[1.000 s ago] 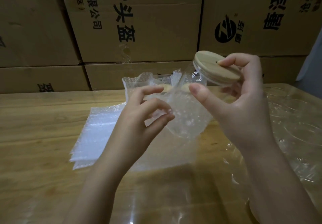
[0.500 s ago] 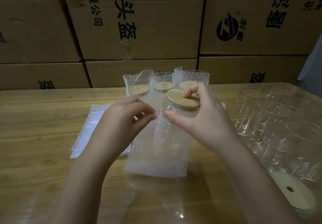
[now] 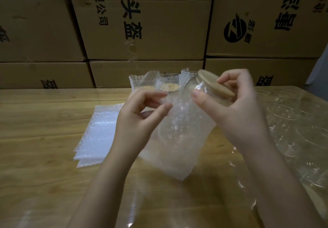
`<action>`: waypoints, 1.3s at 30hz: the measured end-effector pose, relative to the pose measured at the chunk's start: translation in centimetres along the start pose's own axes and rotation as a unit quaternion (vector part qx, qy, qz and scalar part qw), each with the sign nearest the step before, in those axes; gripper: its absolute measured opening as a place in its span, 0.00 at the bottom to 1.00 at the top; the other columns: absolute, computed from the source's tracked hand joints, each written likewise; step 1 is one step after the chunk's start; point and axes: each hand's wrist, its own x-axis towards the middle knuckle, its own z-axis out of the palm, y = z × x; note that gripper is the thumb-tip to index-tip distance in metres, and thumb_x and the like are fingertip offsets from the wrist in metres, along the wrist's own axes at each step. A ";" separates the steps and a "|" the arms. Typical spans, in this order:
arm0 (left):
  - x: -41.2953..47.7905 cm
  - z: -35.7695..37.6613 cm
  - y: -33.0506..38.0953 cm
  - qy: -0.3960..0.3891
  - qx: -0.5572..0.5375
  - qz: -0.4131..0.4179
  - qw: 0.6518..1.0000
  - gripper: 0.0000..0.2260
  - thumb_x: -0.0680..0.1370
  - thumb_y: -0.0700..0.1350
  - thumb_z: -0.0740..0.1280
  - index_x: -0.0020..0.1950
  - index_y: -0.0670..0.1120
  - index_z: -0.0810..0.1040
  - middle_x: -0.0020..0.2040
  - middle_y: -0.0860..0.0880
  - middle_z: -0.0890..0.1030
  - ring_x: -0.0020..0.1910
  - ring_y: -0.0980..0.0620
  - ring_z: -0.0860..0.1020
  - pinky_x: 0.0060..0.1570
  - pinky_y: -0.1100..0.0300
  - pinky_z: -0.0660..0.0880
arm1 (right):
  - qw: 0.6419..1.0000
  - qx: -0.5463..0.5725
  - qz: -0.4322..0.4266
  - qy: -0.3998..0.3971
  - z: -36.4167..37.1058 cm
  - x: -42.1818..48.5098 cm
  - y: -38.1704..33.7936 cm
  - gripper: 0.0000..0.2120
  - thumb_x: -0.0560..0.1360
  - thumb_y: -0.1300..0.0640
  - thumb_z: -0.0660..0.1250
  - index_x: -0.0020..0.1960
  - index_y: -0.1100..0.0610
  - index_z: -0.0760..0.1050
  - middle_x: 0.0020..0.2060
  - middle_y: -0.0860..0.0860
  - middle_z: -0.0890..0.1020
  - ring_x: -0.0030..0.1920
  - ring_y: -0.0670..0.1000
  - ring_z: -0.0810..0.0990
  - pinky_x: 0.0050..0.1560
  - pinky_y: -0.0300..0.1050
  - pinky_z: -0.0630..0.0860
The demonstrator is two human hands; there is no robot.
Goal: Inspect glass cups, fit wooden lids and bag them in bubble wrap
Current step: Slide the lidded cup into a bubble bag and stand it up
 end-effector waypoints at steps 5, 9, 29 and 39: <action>-0.1 -2.0 -1.3 -0.130 0.123 -0.051 0.982 0.41 0.63 0.64 0.75 0.71 0.69 0.57 0.65 0.65 0.69 0.63 0.69 0.70 0.58 0.74 0.68 | 0.999 0.023 -0.041 0.012 -1.1 0.0 -0.6 0.21 0.62 0.37 0.72 0.48 0.42 0.67 0.46 0.38 0.74 0.46 0.35 0.73 0.42 0.28 0.70; -0.3 -2.5 -2.4 -0.196 0.097 -0.132 0.967 0.35 0.62 0.64 0.75 0.68 0.60 0.71 0.61 0.61 0.78 0.63 0.63 0.74 0.66 0.55 0.70 | 0.998 0.016 -0.026 -0.054 -0.6 -0.1 -0.6 0.21 0.63 0.39 0.74 0.49 0.42 0.68 0.49 0.38 0.75 0.48 0.36 0.75 0.43 0.31 0.70; -1.2 0.9 -4.5 -0.149 -0.107 -0.158 0.970 0.19 0.69 0.43 0.71 0.60 0.48 0.75 0.51 0.56 0.84 0.50 0.57 0.82 0.47 0.67 0.76 | 0.968 -0.206 0.015 -0.142 2.2 0.5 2.7 0.21 0.59 0.31 0.66 0.41 0.43 0.67 0.47 0.36 0.74 0.53 0.46 0.71 0.52 0.47 0.58; -0.4 -2.3 -4.2 -0.201 0.112 -0.093 0.969 0.25 0.75 0.44 0.71 0.61 0.72 0.71 0.60 0.61 0.77 0.48 0.57 0.80 0.53 0.66 0.75 | 0.949 -0.221 0.022 -0.224 3.8 -0.1 3.1 0.19 0.65 0.31 0.62 0.49 0.42 0.67 0.53 0.40 0.72 0.58 0.46 0.70 0.62 0.48 0.63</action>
